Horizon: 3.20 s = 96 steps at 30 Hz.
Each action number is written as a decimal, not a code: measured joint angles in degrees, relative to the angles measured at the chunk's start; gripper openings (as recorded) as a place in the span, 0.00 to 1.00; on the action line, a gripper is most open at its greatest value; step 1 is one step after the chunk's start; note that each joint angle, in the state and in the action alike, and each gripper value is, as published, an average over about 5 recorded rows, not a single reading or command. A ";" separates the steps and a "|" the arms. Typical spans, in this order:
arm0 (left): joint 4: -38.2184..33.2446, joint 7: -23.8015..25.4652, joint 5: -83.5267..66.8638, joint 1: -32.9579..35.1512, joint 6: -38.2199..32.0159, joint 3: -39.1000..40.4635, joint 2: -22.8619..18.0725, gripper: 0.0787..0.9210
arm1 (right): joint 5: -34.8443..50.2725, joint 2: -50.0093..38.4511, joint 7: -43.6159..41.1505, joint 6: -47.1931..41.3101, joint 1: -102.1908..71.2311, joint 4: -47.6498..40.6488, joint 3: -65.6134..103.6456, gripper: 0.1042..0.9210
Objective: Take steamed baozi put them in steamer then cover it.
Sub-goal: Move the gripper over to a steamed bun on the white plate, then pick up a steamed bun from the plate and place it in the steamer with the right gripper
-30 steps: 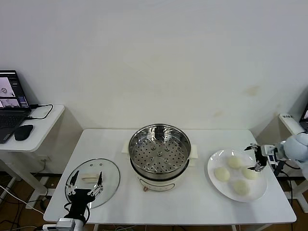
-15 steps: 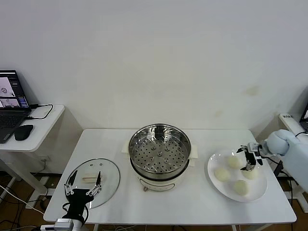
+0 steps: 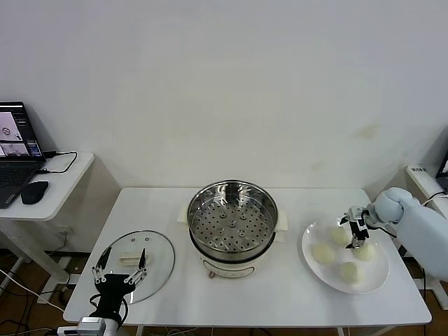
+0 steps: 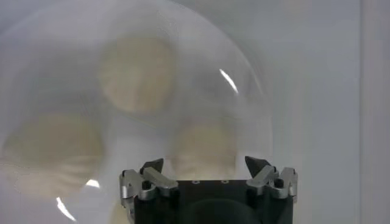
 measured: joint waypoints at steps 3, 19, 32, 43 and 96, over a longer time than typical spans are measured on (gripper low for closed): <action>-0.20 -0.01 -0.04 0.04 -0.01 -0.05 -0.01 0.88 | -0.22 0.49 -0.08 -0.12 0.25 -0.54 -0.24 0.79; -1.35 -0.11 -0.14 0.56 -0.12 -0.05 -0.12 0.88 | -1.03 1.17 -0.48 -0.14 0.77 -1.82 -0.75 0.63; -1.99 -0.17 -0.64 0.63 -0.11 -0.17 0.26 0.88 | 1.38 -1.46 -1.00 -0.15 3.06 1.18 -2.41 0.60; -1.80 -0.12 -2.83 0.82 0.20 0.02 1.36 0.88 | 10.62 -8.42 -1.53 -0.47 14.07 12.00 -10.08 0.60; -1.08 -0.25 -5.74 0.05 0.01 -2.92 0.48 0.88 | -7.95 28.46 15.23 27.39 34.38 8.60 -41.00 0.60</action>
